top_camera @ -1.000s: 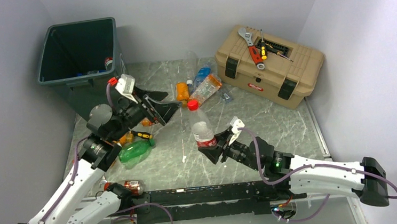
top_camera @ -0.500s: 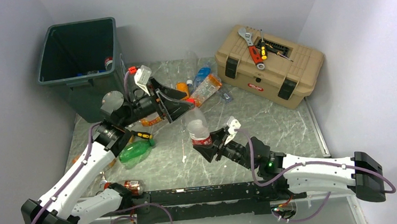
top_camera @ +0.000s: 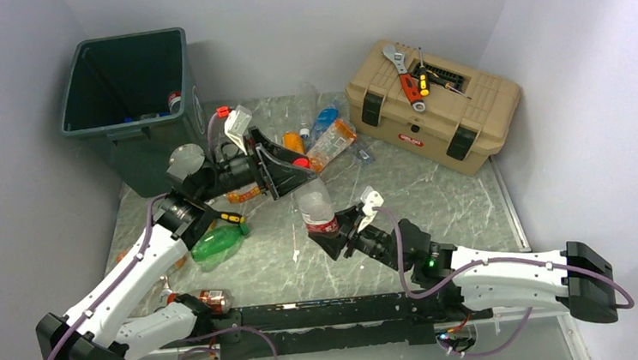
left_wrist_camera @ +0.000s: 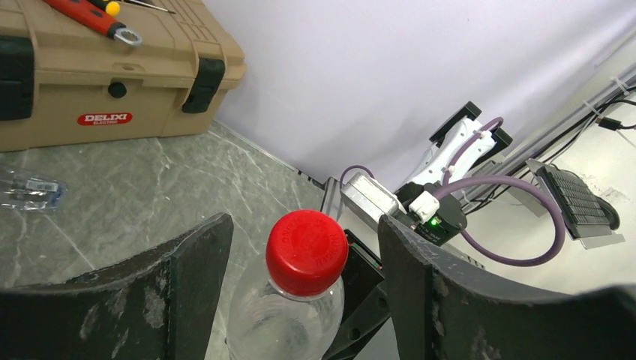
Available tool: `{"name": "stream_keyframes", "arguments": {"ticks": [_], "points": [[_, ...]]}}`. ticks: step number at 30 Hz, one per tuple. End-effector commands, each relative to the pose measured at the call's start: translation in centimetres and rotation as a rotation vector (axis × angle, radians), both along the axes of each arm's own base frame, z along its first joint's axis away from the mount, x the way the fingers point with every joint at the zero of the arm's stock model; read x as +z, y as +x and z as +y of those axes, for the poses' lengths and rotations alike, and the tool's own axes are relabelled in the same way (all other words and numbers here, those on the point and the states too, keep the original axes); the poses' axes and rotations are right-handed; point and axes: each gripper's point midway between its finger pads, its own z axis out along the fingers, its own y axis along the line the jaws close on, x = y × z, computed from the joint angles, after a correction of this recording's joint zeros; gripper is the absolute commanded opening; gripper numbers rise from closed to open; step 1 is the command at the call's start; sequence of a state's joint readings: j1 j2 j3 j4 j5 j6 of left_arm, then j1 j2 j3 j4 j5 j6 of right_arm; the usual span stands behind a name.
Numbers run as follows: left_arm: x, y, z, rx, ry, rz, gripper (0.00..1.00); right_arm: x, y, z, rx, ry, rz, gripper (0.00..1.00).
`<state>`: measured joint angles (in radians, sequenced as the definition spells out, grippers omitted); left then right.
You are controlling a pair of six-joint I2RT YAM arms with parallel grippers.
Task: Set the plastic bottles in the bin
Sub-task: Pick up the plastic bottle at the center of the board.
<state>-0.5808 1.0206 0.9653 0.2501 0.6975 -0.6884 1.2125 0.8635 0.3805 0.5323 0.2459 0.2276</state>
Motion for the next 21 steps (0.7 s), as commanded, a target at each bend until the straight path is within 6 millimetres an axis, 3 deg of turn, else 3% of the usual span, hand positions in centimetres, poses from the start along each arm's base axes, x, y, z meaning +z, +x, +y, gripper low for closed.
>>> {"name": "stream_keyframes", "arguments": {"ticks": [1,5,7,11,12,13,14,17,19,21], "points": [[1.3,-1.1,-0.3,-0.038,-0.012,-0.034,0.75,3.8,0.2,0.4,-0.009,0.093,-0.043,0.45],[0.9,-1.3,-0.4,-0.046,0.001,-0.034,0.62,3.8,0.3,0.5,-0.013,0.091,-0.041,0.45],[0.8,-1.5,-0.5,-0.057,0.006,-0.04,0.5,3.8,0.4,0.5,-0.016,0.089,-0.039,0.45],[0.6,-1.7,-0.6,-0.066,0.018,-0.048,0.15,4.0,0.5,0.6,-0.019,0.088,-0.034,0.45],[0.6,-1.7,-0.5,-0.062,0.018,-0.052,0.04,4.0,0.5,0.6,-0.023,0.084,-0.027,0.47],[0.7,-1.7,-0.4,-0.056,0.02,-0.056,0.0,4.1,0.6,0.7,-0.026,0.082,-0.019,0.53],[0.7,-1.7,-0.2,-0.039,0.025,-0.063,0.0,4.2,0.6,0.7,-0.027,0.078,-0.008,0.69],[1.8,-0.6,1.4,0.1,0.061,-0.116,0.0,5.5,0.5,0.8,-0.022,0.061,0.018,0.98],[3.7,0.5,3.5,0.253,0.097,-0.185,0.0,7.2,0.4,0.4,-0.023,0.038,0.013,1.0],[8.0,1.3,6.4,0.42,0.14,-0.294,0.0,9.0,0.3,-0.6,-0.039,0.012,0.012,1.0]]}}
